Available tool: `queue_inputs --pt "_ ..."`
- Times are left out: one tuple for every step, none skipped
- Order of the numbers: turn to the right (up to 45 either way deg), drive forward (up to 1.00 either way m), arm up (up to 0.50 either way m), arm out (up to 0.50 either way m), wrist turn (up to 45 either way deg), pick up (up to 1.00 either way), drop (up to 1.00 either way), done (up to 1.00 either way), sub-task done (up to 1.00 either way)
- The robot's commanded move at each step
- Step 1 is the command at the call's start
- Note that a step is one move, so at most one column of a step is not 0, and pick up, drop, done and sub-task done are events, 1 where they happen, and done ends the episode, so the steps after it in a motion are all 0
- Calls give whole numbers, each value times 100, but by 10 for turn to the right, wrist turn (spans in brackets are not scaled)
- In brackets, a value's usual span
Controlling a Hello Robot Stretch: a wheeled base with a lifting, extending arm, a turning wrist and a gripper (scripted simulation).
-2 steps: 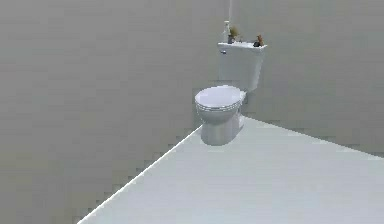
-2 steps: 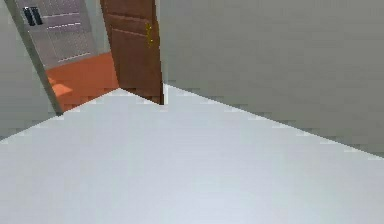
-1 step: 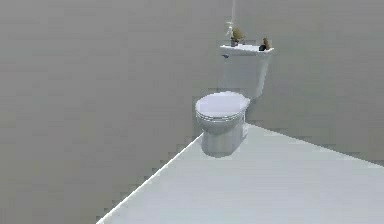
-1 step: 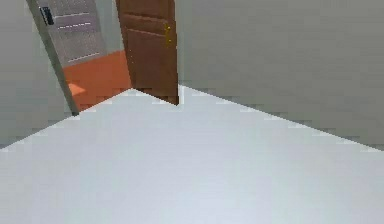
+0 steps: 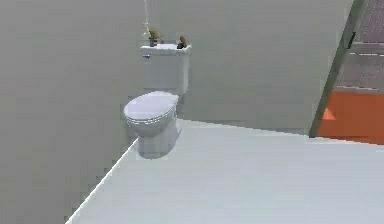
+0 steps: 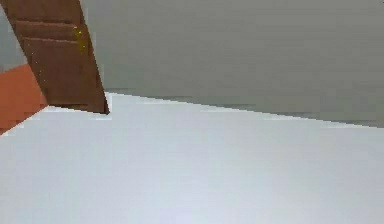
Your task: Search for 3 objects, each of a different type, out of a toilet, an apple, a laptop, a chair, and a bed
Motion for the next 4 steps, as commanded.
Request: queue_inputs --pt "0 85 0 0 0 0 0 0 0" --pt "-150 0 0 0 0 0 0 0 0" --pt "0 0 0 0 0 0 0 0 100" --pt "450 0 0 0 0 0 0 0 0"
